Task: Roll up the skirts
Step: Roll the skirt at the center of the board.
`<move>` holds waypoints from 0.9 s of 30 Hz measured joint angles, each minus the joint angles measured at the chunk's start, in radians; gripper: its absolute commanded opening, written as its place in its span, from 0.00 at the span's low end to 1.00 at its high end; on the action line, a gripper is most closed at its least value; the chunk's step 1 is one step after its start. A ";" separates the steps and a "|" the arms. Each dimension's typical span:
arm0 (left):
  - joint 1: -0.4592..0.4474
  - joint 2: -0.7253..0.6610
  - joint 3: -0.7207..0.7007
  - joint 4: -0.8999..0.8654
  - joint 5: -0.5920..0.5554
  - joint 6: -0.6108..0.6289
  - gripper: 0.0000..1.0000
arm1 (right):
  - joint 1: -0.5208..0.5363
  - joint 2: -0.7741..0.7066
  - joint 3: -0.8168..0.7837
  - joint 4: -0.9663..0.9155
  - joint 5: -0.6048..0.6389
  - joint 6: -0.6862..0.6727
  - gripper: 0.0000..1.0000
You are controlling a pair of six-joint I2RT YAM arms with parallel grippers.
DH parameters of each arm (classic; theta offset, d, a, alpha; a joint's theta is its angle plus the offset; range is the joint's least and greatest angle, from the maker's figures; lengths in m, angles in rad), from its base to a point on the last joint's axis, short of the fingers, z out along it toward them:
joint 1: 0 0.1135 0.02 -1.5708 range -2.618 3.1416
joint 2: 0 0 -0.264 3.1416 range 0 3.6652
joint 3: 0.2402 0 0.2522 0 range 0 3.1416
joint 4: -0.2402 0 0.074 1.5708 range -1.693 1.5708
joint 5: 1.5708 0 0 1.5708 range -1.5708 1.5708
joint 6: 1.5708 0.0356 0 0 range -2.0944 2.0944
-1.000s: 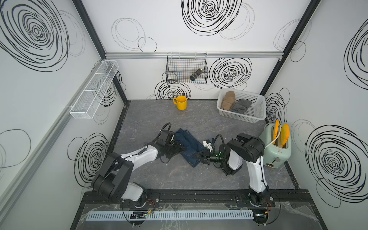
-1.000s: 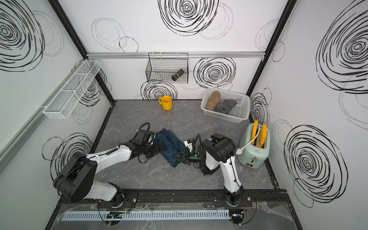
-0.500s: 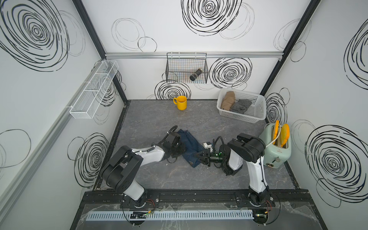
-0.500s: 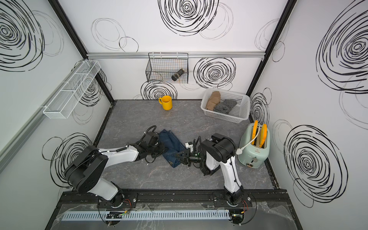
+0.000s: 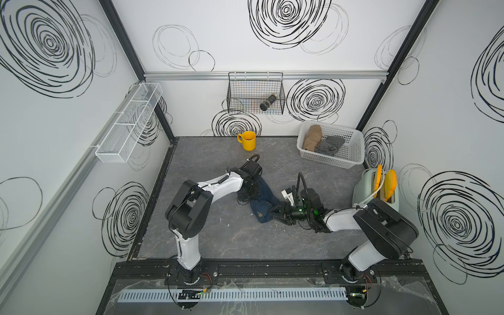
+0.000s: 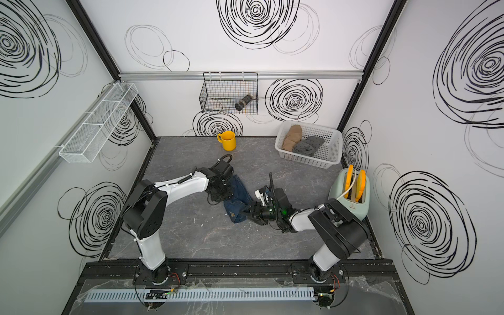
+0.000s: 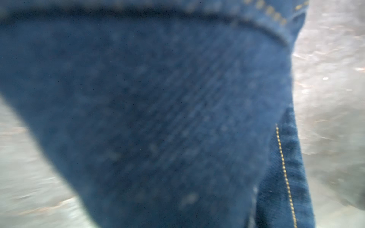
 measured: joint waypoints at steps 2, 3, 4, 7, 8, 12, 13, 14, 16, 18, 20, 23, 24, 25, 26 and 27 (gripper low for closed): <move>0.006 0.027 0.056 -0.083 -0.048 0.035 0.00 | 0.008 -0.063 0.029 -0.171 0.086 -0.109 0.72; 0.007 0.042 0.081 -0.116 -0.065 0.049 0.00 | 0.016 -0.085 0.042 -0.228 0.122 -0.146 0.72; 0.008 0.056 0.103 -0.152 -0.077 0.064 0.00 | 0.033 -0.113 0.062 -0.296 0.175 -0.193 0.73; 0.002 0.075 0.133 -0.194 -0.105 0.099 0.00 | 0.098 -0.182 0.105 -0.410 0.310 -0.290 0.94; 0.000 0.076 0.136 -0.208 -0.116 0.109 0.00 | 0.134 -0.206 0.111 -0.425 0.367 -0.327 0.95; -0.005 0.088 0.160 -0.281 -0.158 0.138 0.00 | 0.286 -0.253 0.138 -0.430 0.544 -0.459 0.95; -0.006 0.094 0.171 -0.303 -0.166 0.144 0.00 | 0.319 -0.250 0.145 -0.419 0.583 -0.491 0.95; -0.008 0.101 0.181 -0.322 -0.172 0.149 0.00 | 0.349 -0.238 0.156 -0.407 0.616 -0.520 0.95; -0.011 0.118 0.207 -0.359 -0.179 0.154 0.00 | 0.391 -0.193 0.191 -0.394 0.674 -0.560 0.93; -0.015 0.136 0.235 -0.387 -0.184 0.157 0.00 | 0.420 -0.129 0.239 -0.391 0.733 -0.581 0.93; -0.018 0.154 0.263 -0.418 -0.187 0.158 0.00 | 0.454 -0.052 0.288 -0.370 0.805 -0.597 0.94; -0.025 0.178 0.303 -0.464 -0.188 0.158 0.00 | 0.497 0.049 0.343 -0.351 0.882 -0.603 0.94; -0.027 0.187 0.316 -0.478 -0.189 0.158 0.00 | 0.507 0.083 0.363 -0.352 0.908 -0.601 0.93; -0.031 0.198 0.333 -0.498 -0.193 0.158 0.00 | 0.517 0.119 0.387 -0.359 0.934 -0.595 0.90; -0.034 0.209 0.349 -0.516 -0.198 0.158 0.00 | 0.521 0.152 0.412 -0.364 0.950 -0.590 0.86; -0.039 0.218 0.360 -0.525 -0.200 0.158 0.00 | 0.522 0.181 0.434 -0.368 0.957 -0.585 0.80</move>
